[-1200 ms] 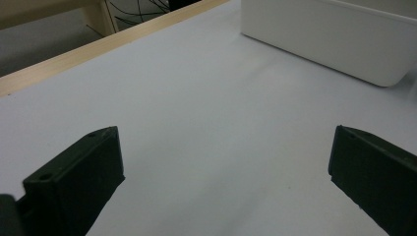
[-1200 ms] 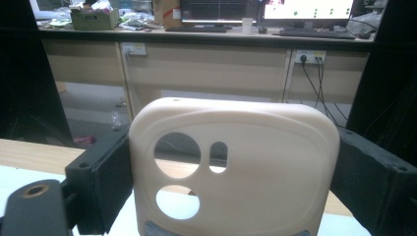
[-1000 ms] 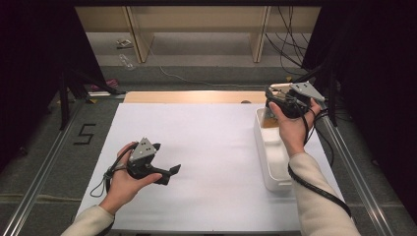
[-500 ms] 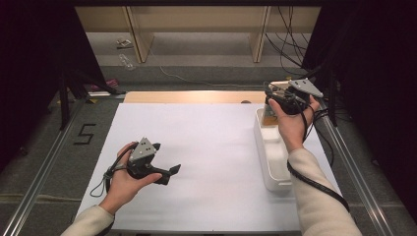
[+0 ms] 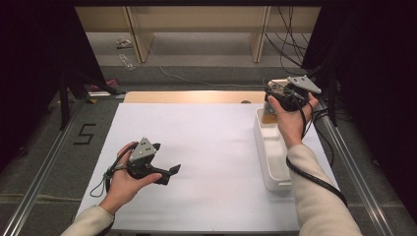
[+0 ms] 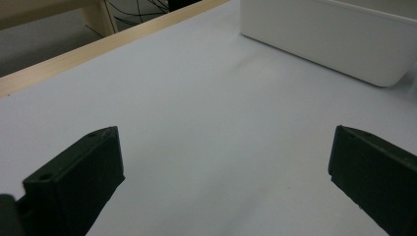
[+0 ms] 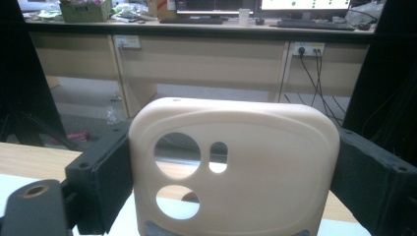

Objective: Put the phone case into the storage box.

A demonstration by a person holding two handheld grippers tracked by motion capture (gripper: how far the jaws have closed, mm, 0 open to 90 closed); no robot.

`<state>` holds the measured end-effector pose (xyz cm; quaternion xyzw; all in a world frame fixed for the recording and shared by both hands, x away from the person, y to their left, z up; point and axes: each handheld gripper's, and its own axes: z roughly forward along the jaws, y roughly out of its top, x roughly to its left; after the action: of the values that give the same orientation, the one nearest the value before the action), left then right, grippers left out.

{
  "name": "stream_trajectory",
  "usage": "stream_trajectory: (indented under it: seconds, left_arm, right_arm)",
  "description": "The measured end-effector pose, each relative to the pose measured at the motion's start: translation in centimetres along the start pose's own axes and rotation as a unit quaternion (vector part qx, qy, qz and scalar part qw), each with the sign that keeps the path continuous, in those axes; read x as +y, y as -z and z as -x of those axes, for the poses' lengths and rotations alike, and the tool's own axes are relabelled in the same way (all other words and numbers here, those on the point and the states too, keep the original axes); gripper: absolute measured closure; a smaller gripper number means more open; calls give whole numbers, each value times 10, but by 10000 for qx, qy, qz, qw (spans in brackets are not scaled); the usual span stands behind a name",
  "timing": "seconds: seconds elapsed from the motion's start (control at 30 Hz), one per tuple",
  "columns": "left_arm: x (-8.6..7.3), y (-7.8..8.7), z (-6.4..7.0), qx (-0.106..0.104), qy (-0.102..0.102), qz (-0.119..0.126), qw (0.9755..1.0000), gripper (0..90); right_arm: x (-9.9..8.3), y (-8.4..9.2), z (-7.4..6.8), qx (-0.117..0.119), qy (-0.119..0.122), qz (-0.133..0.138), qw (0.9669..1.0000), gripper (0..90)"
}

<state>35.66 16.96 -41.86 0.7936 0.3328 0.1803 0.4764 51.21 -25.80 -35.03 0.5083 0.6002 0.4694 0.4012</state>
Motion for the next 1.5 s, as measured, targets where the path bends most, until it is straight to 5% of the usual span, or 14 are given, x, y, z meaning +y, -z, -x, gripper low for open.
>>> stream_trajectory:
  seconds: [1.5]
  left_arm:
    - [0, -1, 0, -9, 9, -2, 10000, 0]
  right_arm:
    - [1, -22, 2, -33, -15, -157, 9999, 118]
